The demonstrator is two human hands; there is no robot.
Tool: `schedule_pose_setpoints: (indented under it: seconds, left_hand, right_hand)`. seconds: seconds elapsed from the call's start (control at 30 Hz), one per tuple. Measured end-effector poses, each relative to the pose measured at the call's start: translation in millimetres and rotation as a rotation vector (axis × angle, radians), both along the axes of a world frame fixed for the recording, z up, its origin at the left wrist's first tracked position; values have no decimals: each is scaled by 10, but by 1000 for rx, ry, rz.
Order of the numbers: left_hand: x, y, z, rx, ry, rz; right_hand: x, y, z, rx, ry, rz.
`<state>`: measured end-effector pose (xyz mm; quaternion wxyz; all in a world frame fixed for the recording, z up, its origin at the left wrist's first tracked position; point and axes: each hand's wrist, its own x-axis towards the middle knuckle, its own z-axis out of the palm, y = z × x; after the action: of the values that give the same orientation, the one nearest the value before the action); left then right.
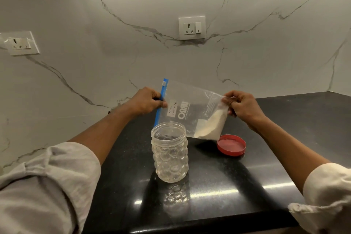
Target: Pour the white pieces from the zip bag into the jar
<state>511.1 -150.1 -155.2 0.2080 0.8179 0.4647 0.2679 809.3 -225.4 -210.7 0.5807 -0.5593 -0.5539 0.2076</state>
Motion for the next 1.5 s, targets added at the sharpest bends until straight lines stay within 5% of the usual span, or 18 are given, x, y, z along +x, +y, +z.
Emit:
schedule_pose_setpoints:
  seconds: [0.73,0.87,1.07,1.5]
  left_hand:
    - [-74,29,-164,41,66,33]
    - [-65,13,-200,18,44,22]
    - [-26,-34,-179,6,79,24]
    - [76,-266,405,285,-100,-66]
  right_hand:
    - [24,36,83,-106,-179,0]
    - [54,52,44,-50,-39,-6]
    - [99,41,-145,-366,47,187]
    - [77,-103,426,128,-35,-86]
